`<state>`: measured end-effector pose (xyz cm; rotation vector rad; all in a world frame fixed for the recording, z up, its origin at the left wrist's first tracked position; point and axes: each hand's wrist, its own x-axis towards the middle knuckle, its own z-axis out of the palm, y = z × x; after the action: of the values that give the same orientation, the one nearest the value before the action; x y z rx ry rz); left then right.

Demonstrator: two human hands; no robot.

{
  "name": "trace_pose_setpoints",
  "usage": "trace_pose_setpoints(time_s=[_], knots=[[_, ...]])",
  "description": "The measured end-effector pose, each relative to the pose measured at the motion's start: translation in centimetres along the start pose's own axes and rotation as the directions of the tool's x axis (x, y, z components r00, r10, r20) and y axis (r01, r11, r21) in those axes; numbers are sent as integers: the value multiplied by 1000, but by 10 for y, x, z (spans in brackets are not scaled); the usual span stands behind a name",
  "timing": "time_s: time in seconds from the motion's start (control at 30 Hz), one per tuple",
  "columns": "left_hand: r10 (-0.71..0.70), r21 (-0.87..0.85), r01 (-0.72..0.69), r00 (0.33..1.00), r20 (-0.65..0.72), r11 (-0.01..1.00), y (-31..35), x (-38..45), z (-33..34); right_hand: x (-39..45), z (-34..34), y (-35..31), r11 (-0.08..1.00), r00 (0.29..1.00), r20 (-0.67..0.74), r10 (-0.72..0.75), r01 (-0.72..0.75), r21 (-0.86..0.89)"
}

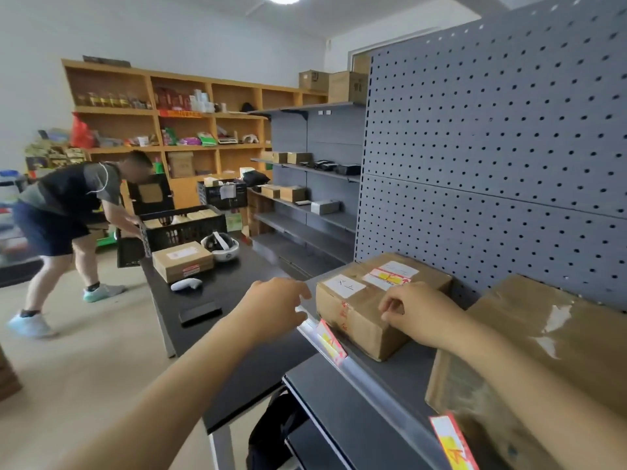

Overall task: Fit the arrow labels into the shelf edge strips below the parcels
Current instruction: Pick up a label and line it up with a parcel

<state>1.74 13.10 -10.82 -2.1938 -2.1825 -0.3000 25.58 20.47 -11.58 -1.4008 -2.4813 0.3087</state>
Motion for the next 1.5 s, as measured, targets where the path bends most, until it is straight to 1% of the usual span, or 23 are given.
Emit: trace_pose_setpoints(time_s=[0.13,0.23,0.3,0.4,0.53,0.63,0.73,0.83,0.93,1.0,1.1,1.23,1.3,1.4,1.5], knots=[[83,-16,-82,996,20,996,-16,56,5,43,1,13,998,998,18,63,-63,-24],[149,-13,-149,989,12,989,-23,100,16,77,4,27,992,995,1,103,-103,-75],[173,-40,-172,984,36,984,-26,127,20,96,5,36,985,990,7,141,-140,-100],[209,-61,-205,975,76,977,-29,165,26,118,4,49,970,977,71,203,-191,-149],[260,-96,-252,962,88,963,-25,209,30,139,2,62,943,943,143,300,-272,-190],[315,-121,-301,942,114,946,-20,234,36,152,4,69,930,909,210,359,-332,-154],[386,-132,-368,910,151,920,-15,257,40,163,4,72,916,887,231,400,-380,-128],[446,-178,-418,879,167,891,-9,273,43,170,2,70,893,844,297,447,-442,-89],[502,-195,-470,846,179,861,-8,286,47,174,-3,67,866,813,301,498,-486,-119],[540,-202,-505,821,185,839,-10,292,49,174,-4,65,843,800,274,534,-525,-113],[594,-205,-560,782,186,802,-11,297,52,168,-2,61,826,806,186,561,-558,-74],[669,-215,-635,726,162,742,4,295,49,147,-1,51,784,784,-15,621,-620,29],[700,-180,-677,699,144,713,17,293,44,134,-5,47,786,776,-124,618,-615,65],[757,-122,-747,644,111,653,46,278,32,99,-20,41,761,724,-267,636,-646,63],[813,-148,-800,579,59,581,78,251,16,50,-41,32,716,653,-343,675,-692,91]])
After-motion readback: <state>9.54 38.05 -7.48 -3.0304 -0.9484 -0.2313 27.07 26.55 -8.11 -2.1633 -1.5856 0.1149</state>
